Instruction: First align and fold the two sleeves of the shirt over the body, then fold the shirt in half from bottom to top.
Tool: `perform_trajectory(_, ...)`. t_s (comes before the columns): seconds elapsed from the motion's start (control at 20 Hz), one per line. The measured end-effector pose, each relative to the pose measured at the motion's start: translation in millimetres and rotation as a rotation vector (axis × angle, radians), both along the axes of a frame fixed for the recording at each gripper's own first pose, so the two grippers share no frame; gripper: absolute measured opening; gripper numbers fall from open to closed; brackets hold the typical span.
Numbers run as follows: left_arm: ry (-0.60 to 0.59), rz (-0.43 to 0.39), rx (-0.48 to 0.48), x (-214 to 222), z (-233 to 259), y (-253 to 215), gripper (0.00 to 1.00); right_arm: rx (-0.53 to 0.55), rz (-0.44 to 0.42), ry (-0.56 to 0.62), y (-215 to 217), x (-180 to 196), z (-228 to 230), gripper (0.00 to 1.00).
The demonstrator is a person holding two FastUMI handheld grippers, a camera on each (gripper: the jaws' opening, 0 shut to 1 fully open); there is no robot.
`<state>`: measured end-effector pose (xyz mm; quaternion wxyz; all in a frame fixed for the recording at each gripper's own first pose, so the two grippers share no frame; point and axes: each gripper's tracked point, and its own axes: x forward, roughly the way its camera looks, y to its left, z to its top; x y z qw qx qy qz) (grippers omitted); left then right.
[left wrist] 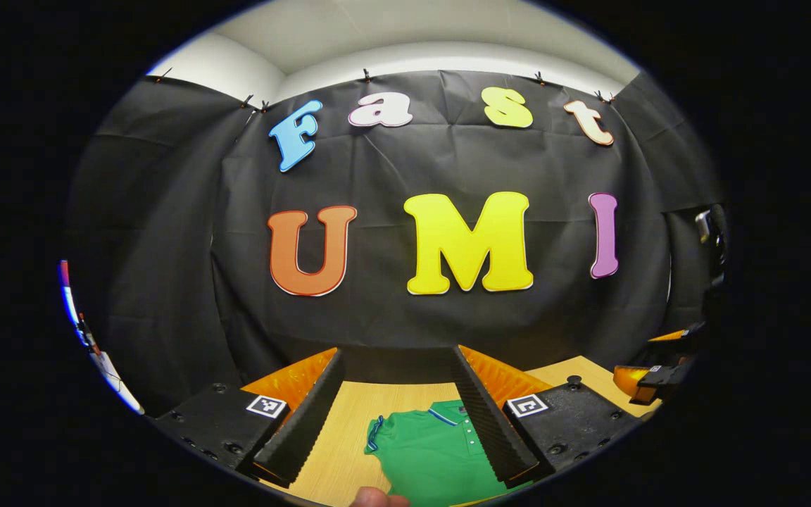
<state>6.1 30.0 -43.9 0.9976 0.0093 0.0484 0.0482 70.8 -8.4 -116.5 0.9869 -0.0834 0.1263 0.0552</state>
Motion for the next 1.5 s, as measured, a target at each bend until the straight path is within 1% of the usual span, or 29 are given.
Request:
perform_trajectory(0.05, 0.006, 0.002, 0.009, 0, -1, 1, 0.97, -0.012, 0.005, 0.035, -3, 7, -15, 0.95)
perform_trajectory(0.1, 0.01, 0.003, 0.017, 1, -1, 1, 0.98, -0.011, 0.006, 0.068, -5, 14, -29, 0.97)
perform_trajectory(0.15, 0.012, 0.003, 0.022, 3, -1, 2, 0.98, -0.003, 0.004, 0.094, -7, 22, -43, 0.96)
perform_trajectory(0.3, 0.018, 0.007, 0.032, 4, -1, 3, 0.97, 0.005, -0.004, 0.146, -11, 50, -73, 0.95)
perform_trajectory(0.4, 0.034, 0.012, 0.039, 4, -4, 3, 0.98, 0.018, 0.0, 0.194, -12, 70, -96, 0.97)
perform_trajectory(0.45, 0.04, 0.017, 0.045, 4, -5, 7, 0.98, 0.024, -0.003, 0.217, -14, 78, -105, 0.96)
perform_trajectory(0.5, 0.045, 0.025, 0.05, 4, -5, 10, 0.98, 0.03, -0.011, 0.239, -16, 85, -115, 0.98)
perform_trajectory(0.55, 0.049, 0.034, 0.055, 4, -7, 14, 0.98, 0.038, -0.02, 0.262, -18, 93, -126, 0.96)
perform_trajectory(0.7, 0.078, 0.055, 0.064, 5, -14, 20, 0.98, 0.042, -0.052, 0.323, -25, 114, -159, 0.95)
perform_trajectory(0.9, 0.11, 0.064, 0.079, 6, -18, 21, 0.98, 0.039, -0.069, 0.4, -32, 141, -203, 0.96)
perform_trajectory(1.05, 0.13, 0.064, 0.072, 9, -24, 18, 0.98, 0.026, -0.069, 0.449, -35, 150, -230, 0.95)
perform_trajectory(1.2, 0.174, 0.074, 0.071, 9, -38, 20, 0.98, 0.03, -0.069, 0.495, -36, 157, -249, 0.96)
perform_trajectory(1.3, 0.2, 0.081, 0.072, 6, -46, 20, 0.96, 0.039, -0.067, 0.506, -37, 164, -254, 0.92)
perform_trajectory(1.4, 0.226, 0.084, 0.067, 4, -53, 19, 0.96, 0.065, -0.08, 0.517, -35, 173, -258, 0.82)
perform_trajectory(1.5, 0.246, 0.086, 0.058, 5, -60, 18, 0.96, 0.111, -0.077, 0.543, -30, 176, -257, 0.55)
